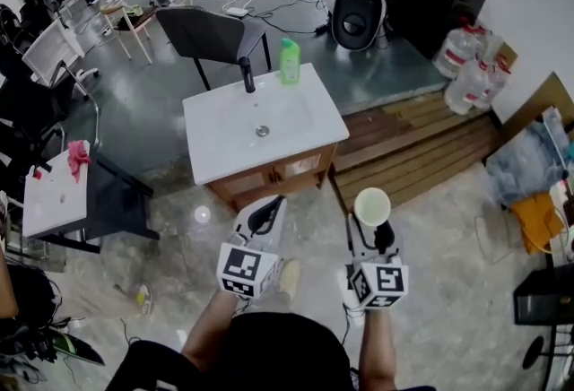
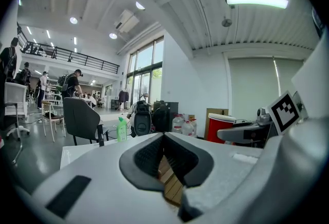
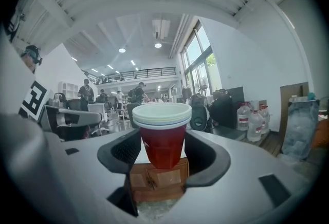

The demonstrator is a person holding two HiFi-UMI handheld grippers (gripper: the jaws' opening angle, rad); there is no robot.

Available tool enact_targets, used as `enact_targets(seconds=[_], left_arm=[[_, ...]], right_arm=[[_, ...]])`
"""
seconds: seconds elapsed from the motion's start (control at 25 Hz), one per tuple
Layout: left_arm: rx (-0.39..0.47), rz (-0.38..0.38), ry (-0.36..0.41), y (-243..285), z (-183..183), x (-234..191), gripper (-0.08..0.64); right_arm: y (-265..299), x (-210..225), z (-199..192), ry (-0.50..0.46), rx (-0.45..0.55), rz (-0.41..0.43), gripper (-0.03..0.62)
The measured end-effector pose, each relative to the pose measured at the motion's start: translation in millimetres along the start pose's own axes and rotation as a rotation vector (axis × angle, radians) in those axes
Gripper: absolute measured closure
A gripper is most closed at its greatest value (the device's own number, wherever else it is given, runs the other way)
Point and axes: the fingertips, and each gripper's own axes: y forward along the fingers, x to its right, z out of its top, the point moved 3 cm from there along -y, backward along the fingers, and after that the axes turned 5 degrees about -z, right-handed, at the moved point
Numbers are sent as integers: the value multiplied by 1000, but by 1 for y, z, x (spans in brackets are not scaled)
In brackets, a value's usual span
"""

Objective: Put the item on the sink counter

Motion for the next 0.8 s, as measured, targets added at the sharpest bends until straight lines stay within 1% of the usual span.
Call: enact_targets(seconds=[0.08, 0.24, 0.4, 0.8], left_arm=[[-5, -4, -3, 9, 1, -8, 558], [1, -6, -2, 28, 5, -26, 558], [-5, -13, -9, 46, 5, -42, 558], [3, -20, -4, 82, 7, -77, 558]], right_arm=[[13, -1, 3, 14, 18, 7, 328], [36, 0, 7, 1, 0, -1, 328], [61, 1, 12, 17, 22, 2, 328], [110, 0, 12, 17, 15, 5, 328]])
